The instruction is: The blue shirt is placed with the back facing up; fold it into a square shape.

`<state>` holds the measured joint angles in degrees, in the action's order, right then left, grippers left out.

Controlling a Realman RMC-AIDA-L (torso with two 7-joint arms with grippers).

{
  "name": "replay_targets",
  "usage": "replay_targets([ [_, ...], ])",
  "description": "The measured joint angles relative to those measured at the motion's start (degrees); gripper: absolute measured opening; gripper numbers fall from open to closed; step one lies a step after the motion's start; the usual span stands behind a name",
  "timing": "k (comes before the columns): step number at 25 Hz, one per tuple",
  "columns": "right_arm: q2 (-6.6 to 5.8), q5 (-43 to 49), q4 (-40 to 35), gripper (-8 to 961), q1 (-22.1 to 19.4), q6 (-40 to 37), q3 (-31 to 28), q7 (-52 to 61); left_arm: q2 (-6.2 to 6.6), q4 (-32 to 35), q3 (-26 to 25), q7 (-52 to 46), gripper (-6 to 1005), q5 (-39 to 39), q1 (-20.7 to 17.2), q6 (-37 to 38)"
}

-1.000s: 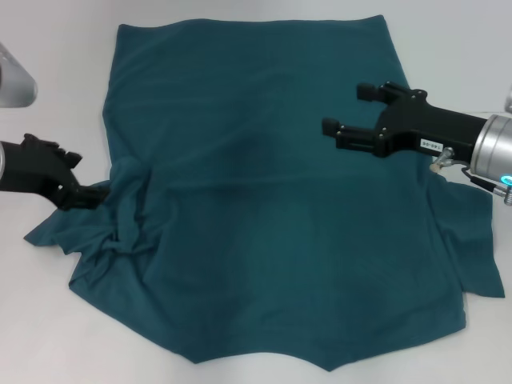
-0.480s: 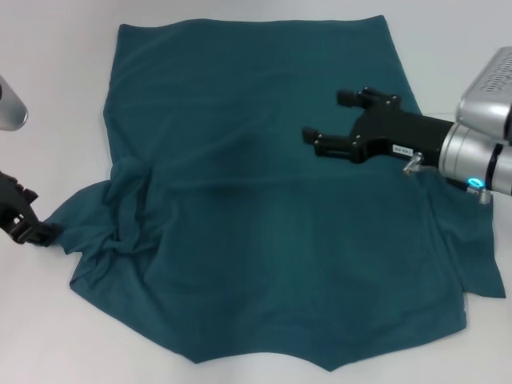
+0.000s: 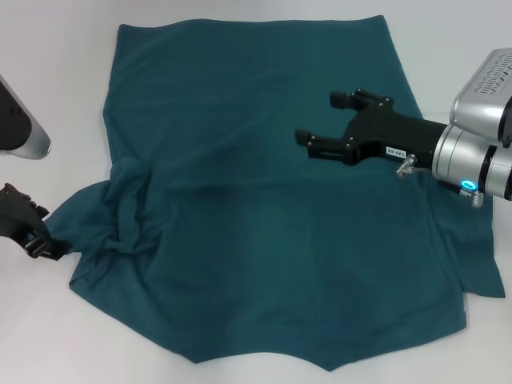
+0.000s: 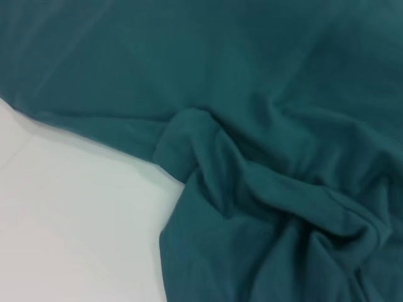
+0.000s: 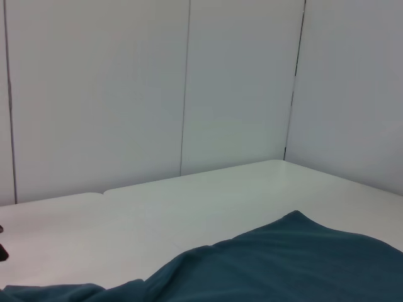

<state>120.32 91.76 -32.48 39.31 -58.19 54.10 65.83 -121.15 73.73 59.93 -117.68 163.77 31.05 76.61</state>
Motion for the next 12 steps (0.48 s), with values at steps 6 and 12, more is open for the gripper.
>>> replay_targets([
  [6, 0.0, 0.0, 0.7, 946, -0.1, 0.0, 0.0, 0.0, 0.76, -4.2, 0.0, 0.2, 631, 0.0, 1.2, -2.8],
  [12, 0.0, -0.1, 1.2, 947, -0.2, 0.0, 0.0, 0.0, 0.85, -5.2, 0.1, 0.9, 552, 0.0, 1.4, -3.6],
])
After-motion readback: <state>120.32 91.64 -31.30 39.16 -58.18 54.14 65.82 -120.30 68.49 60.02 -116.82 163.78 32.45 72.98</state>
